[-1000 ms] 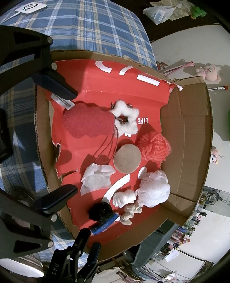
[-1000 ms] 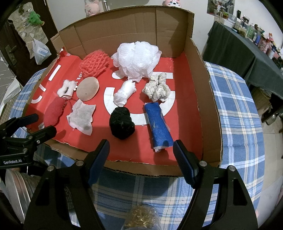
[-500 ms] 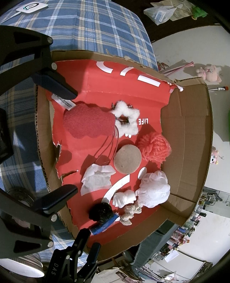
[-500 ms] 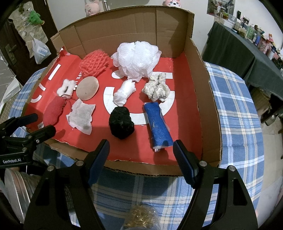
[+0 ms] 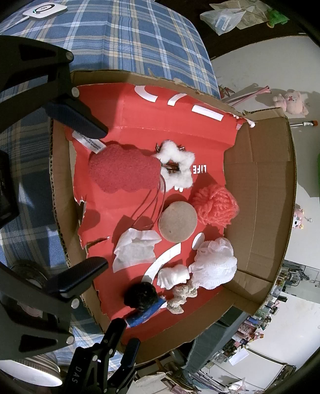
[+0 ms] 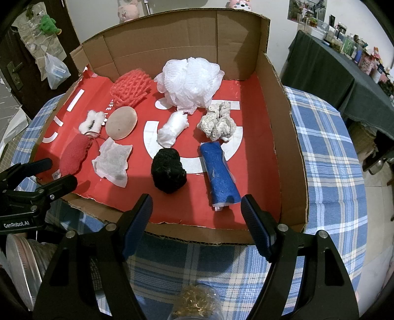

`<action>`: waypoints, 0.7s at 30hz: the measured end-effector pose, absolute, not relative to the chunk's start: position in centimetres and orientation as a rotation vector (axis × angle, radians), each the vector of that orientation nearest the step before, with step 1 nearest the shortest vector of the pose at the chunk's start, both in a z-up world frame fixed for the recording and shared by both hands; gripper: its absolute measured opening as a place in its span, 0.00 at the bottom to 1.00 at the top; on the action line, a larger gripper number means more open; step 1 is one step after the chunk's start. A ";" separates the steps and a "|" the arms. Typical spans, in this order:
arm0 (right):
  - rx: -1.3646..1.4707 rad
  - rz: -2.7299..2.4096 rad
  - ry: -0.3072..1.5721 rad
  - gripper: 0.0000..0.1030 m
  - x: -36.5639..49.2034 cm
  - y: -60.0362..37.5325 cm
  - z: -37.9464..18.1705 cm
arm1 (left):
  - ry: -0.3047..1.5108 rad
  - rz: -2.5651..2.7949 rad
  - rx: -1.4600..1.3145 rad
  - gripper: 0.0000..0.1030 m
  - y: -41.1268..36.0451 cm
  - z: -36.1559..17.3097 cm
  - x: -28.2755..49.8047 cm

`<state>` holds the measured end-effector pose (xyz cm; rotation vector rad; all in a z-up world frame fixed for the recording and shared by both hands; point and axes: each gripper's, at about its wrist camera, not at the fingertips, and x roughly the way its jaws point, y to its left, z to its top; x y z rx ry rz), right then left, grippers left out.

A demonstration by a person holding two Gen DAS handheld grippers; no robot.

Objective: Organize soft objects

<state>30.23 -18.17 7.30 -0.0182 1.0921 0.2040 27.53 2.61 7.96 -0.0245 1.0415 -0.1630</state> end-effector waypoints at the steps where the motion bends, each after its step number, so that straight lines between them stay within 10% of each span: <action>1: -0.019 0.204 1.092 0.71 30.2 -18.2 7.3 | 1.042 -0.163 -0.025 0.95 2.6 8.0 27.5; 21: -0.046 0.186 0.935 0.71 27.1 -18.8 13.0 | 0.842 -0.133 -0.068 1.00 4.7 14.9 22.4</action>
